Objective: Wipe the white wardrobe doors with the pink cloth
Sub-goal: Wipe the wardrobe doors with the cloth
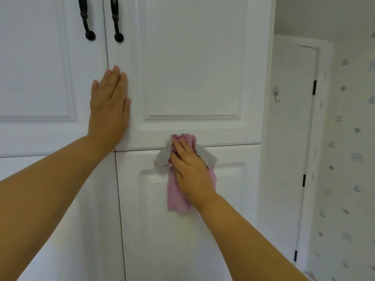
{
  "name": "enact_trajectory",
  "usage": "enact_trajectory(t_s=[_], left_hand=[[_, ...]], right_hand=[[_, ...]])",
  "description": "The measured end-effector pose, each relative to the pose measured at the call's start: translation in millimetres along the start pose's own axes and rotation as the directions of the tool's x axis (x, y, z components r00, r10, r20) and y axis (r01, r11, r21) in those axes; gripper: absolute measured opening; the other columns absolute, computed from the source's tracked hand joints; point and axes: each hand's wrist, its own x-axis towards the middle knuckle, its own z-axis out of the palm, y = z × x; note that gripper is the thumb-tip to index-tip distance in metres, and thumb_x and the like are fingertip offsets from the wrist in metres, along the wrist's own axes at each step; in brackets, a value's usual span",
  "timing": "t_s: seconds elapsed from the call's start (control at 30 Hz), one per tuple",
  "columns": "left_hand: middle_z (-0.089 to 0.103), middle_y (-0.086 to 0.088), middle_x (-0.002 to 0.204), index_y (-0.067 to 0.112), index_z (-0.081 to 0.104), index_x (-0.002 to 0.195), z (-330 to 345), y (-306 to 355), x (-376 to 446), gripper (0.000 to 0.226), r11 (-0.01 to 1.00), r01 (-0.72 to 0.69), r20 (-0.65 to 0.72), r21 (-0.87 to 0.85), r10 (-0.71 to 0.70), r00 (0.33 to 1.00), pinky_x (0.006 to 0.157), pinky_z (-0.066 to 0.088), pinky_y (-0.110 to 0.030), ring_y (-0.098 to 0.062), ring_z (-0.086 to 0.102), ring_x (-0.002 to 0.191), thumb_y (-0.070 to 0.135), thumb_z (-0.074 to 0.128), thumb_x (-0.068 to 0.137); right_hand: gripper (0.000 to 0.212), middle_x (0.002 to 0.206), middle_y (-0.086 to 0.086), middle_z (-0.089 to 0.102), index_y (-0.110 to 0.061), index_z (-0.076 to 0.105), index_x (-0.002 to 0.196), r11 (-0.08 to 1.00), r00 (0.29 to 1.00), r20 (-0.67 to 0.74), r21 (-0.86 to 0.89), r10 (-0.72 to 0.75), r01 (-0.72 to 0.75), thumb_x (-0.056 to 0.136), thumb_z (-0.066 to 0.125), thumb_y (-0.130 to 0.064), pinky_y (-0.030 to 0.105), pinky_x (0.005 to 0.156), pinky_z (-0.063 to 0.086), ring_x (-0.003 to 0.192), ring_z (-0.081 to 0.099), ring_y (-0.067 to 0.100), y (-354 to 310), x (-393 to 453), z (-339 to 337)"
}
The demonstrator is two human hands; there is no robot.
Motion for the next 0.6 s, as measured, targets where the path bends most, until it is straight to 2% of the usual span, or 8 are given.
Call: enact_trajectory(t_s=[0.1,0.13,0.2,0.27,0.37,0.43,0.5,0.6], left_hand=[[0.039,-0.018,0.153,0.001,0.044,0.145,-10.7,2.7,8.1,0.048,0.998,0.027,-0.009,-0.055,-0.027,1.0,0.12,0.023,-0.043,-0.032,0.034,0.141,0.009,0.052,0.098],[0.043,-0.019,0.148,0.001,0.047,0.14,-14.5,4.5,12.1,0.046,0.997,0.039,-0.02,-0.067,-0.04,0.999,0.114,0.031,-0.041,-0.032,0.04,0.134,0.008,0.054,0.095],[0.044,-0.02,0.138,0.001,0.049,0.134,-24.8,7.4,23.4,0.044,0.991,0.085,-0.049,-0.107,-0.091,0.995,0.102,0.039,-0.033,-0.029,0.047,0.121,0.004,0.056,0.09],[0.04,-0.019,0.135,0.002,0.046,0.134,-32.2,10.7,34.1,0.046,0.977,0.147,-0.058,-0.152,-0.157,0.986,0.096,0.037,-0.022,-0.024,0.047,0.117,0.002,0.055,0.089],[0.04,-0.016,0.138,0.004,0.043,0.138,-34.5,16.9,49.0,0.048,0.963,0.198,-0.046,-0.185,-0.21,0.977,0.098,0.032,-0.02,-0.023,0.044,0.122,0.005,0.055,0.091],[0.042,-0.015,0.139,0.004,0.042,0.139,-31.2,19.9,52.8,0.049,0.961,0.204,-0.047,-0.186,-0.216,0.975,0.103,0.031,-0.025,-0.025,0.043,0.127,0.007,0.056,0.092],[0.04,-0.015,0.146,0.005,0.039,0.142,-22.9,26.0,51.7,0.054,0.967,0.199,-0.027,-0.159,-0.206,0.978,0.113,0.031,-0.036,-0.029,0.039,0.134,0.011,0.058,0.092],[0.02,-0.018,0.162,0.004,0.03,0.152,-5.2,31.0,43.2,0.063,0.984,0.177,0.037,-0.022,-0.176,0.984,0.124,0.009,-0.05,-0.033,0.017,0.15,0.019,0.057,0.097]], right_hand=[[0.05,0.165,0.001,0.02,-0.01,0.041,0.151,0.99,0.998,0.062,-0.137,-0.028,0.036,0.104,0.053,-0.022,0.031,0.124,0.014,0.154,0.015,0.018,11.6,6.2,-11.4],[0.053,0.167,0.002,0.013,-0.011,0.037,0.153,0.983,0.998,0.062,-0.185,0.018,-0.006,0.105,0.048,-0.03,0.03,0.125,0.006,0.155,0.009,0.019,19.7,8.2,-17.1],[0.061,0.168,0.008,0.004,-0.012,0.034,0.154,0.943,0.981,-0.028,-0.274,0.189,-0.19,0.105,0.037,-0.047,0.03,0.124,-0.01,0.156,0.0,0.024,36.6,19.8,-27.8],[0.07,0.167,0.014,-0.001,-0.013,0.034,0.154,0.867,0.929,-0.113,-0.334,0.352,-0.369,0.102,0.027,-0.059,0.04,0.123,-0.013,0.155,-0.004,0.031,52.9,31.4,-37.7],[0.078,0.167,0.018,-0.006,-0.013,0.031,0.156,0.778,0.853,-0.165,-0.353,0.495,-0.519,0.099,0.015,-0.065,0.052,0.123,-0.006,0.154,-0.009,0.032,72.7,45.8,-53.1],[0.078,0.167,0.015,-0.01,-0.014,0.025,0.158,0.749,0.807,-0.184,-0.302,0.561,-0.589,0.099,0.015,-0.064,0.053,0.123,-0.007,0.154,-0.013,0.029,79.4,52.0,-61.3],[0.072,0.167,0.012,-0.013,-0.017,0.019,0.16,0.748,0.807,-0.219,-0.302,0.549,-0.591,0.102,0.021,-0.06,0.053,0.123,-0.007,0.154,-0.013,0.028,86.5,54.0,-67.0],[0.073,0.167,0.01,-0.011,-0.02,0.004,0.159,0.745,0.806,-0.245,-0.309,0.538,-0.591,0.1,0.011,-0.061,0.054,0.124,-0.005,0.154,-0.013,0.028,96.5,59.2,-74.2]])
